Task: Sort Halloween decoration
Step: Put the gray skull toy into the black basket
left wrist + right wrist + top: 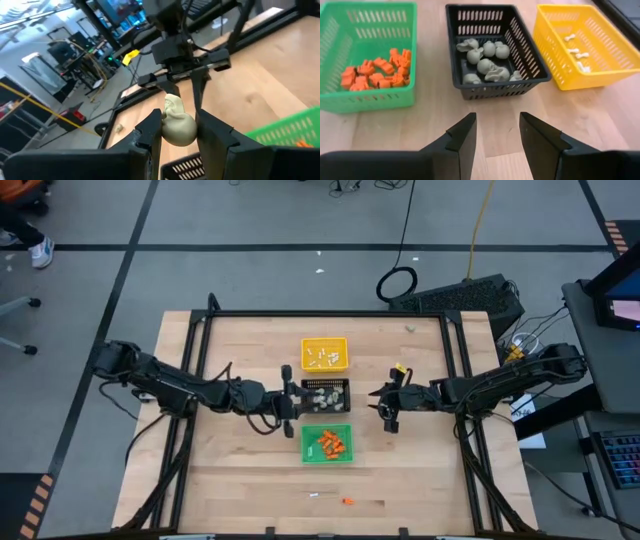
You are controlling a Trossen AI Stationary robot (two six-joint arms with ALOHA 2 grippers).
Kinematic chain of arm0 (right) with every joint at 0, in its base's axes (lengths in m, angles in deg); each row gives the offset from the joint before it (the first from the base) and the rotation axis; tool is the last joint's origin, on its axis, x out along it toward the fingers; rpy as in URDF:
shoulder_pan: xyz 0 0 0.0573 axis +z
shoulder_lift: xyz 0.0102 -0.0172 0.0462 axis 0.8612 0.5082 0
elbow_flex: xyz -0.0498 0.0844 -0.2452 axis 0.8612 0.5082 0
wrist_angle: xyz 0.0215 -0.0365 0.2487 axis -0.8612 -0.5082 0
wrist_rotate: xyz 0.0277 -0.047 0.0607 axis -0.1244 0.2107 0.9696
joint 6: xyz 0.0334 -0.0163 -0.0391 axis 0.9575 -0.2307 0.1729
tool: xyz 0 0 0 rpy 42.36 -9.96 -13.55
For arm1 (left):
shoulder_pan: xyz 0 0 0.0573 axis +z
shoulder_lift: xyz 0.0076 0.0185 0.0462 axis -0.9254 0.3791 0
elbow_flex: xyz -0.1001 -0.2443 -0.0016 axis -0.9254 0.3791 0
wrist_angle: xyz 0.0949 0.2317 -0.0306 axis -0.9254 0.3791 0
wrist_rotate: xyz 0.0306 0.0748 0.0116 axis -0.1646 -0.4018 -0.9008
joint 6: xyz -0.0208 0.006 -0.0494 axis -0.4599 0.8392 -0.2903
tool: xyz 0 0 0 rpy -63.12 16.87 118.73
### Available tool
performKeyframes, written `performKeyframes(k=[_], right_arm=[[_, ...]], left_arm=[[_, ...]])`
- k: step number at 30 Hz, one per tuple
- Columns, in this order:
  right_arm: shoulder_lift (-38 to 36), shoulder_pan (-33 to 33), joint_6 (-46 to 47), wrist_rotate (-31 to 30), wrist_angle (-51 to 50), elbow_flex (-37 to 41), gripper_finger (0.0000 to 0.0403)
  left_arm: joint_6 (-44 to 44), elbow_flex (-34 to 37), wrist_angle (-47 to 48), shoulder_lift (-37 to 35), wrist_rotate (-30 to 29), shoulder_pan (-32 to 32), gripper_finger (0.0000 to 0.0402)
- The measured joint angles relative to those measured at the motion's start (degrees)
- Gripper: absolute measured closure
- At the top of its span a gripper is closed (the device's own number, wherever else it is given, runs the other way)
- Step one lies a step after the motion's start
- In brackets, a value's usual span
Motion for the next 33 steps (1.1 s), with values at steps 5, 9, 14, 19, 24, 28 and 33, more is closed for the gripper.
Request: performKeyframes(k=[5, 9, 14, 19, 24, 28, 33], right_arm=[[-1.9, 0.0, 2.8, -1.1, -0.1, 0.0, 0.0268], [-3.9, 0.0, 5.0, -1.1, -0.5, 0.0, 0.0268], [-4.1, 0.3, 7.1, -1.1, -1.6, 0.0, 0.0268], [-3.8, 1.4, 8.8, -1.1, -1.2, 0.0, 0.0268], [-3.8, 3.0, 10.3, -1.1, -1.1, 0.0, 0.0268], [-3.8, 4.5, 11.0, -1.1, -0.8, 0.0, 0.0268], [-3.8, 5.7, 11.1, -1.1, -0.8, 0.0, 0.0268]], left_arm=[[-0.1, -2.2, -1.8, 3.7, -3.2, 1.5, 0.0302], [-6.8, -3.1, -1.6, 6.9, -2.7, 3.8, 0.0302], [-17.6, -3.2, 1.4, 9.8, 3.0, 5.0, 0.0302], [-22.1, -3.2, 6.2, 12.2, 3.4, 5.8, 0.0302], [-26.9, -3.2, 6.5, 13.5, 3.4, 6.9, 0.0302], [-28.5, -3.2, 6.5, 15.1, 5.1, 7.7, 0.0302], [-30.6, -4.9, 9.6, 18.2, 7.0, 9.3, 0.0302]])
